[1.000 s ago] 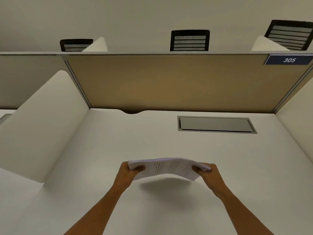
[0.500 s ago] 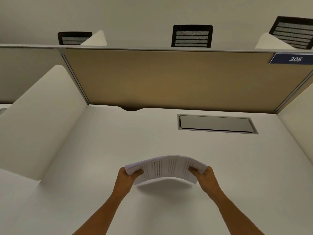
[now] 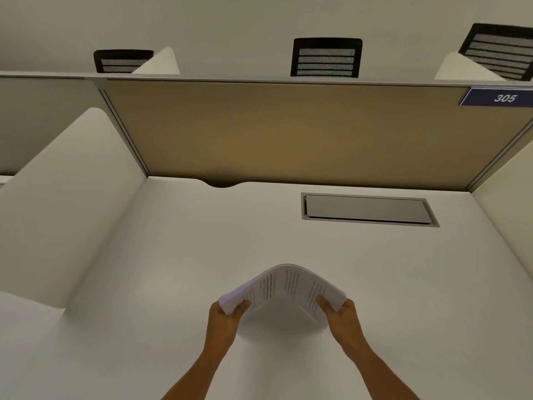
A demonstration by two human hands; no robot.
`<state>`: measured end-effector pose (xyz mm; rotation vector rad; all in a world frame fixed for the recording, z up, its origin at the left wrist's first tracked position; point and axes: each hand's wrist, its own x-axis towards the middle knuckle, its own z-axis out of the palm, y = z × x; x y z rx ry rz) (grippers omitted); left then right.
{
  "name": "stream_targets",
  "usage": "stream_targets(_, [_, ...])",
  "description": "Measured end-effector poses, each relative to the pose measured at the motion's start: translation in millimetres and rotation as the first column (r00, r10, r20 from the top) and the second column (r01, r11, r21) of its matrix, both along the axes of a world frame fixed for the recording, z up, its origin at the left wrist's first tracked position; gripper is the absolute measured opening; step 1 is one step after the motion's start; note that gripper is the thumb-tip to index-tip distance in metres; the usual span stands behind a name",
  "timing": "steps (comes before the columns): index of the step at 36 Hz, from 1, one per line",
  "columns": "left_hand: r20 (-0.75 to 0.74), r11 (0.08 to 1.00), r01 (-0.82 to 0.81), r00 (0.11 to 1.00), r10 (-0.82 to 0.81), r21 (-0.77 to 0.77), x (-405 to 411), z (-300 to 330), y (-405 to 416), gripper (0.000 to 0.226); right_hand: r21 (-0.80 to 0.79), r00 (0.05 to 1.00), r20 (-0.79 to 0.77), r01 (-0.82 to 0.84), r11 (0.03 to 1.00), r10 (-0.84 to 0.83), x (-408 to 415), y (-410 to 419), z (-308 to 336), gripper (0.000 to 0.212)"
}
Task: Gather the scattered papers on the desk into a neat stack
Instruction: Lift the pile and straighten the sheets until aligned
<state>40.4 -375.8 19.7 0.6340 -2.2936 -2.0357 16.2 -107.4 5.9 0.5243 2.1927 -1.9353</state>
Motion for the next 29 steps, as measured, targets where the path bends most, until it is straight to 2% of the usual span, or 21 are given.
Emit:
stream_targets(3, [0.003, 0.997, 0.081, 0.997, -0.081, -0.018, 0.9, -6.4, -0.6, 0.032, 0.005, 0.999, 0.036, -0.003, 1.0, 0.003, 4.2, -0.4, -8.5, 0.024])
stream_targets(11, [0.048, 0.994, 0.111, 0.993, -0.111, 0.013, -3.6, -5.3, -4.8, 0.035, 0.103, 0.996, 0.084, -0.033, 0.994, 0.025, -4.3, 10.1, -17.5, 0.023])
stream_targets(15, [0.126, 0.984, 0.162, 0.977, -0.17, 0.067, -6.3, -2.4, -19.1, 0.035, 0.25, 0.979, 0.07, -0.204, 0.947, 0.192, -20.0, 21.6, -1.9, 0.017])
stream_targets(18, [0.174, 0.958, 0.246, 0.947, -0.27, 0.146, -8.7, 7.6, -42.0, 0.039, 0.341, 0.899, 0.11, -0.436, 0.833, 0.425, -41.8, 35.1, 26.5, 0.008])
stream_targets(22, [0.165, 0.928, 0.314, 0.923, -0.348, 0.2, -19.1, 32.5, -73.8, 0.044, 0.301, 0.72, 0.192, -0.69, 0.659, 0.666, -71.1, 43.9, 77.1, 0.007])
stream_targets(26, [0.142, 0.886, 0.414, 0.884, -0.446, 0.208, -36.5, 61.8, -91.0, 0.053, 0.346, 0.554, 0.279, -0.82, 0.456, 0.784, -95.5, 36.6, 117.4, 0.015])
stream_targets(29, [0.182, 0.82, 0.557, 0.8, -0.572, 0.13, -44.6, 88.7, -82.3, 0.063, 0.335, 0.447, 0.333, -0.879, 0.339, 0.83, -107.8, 23.6, 137.2, 0.027])
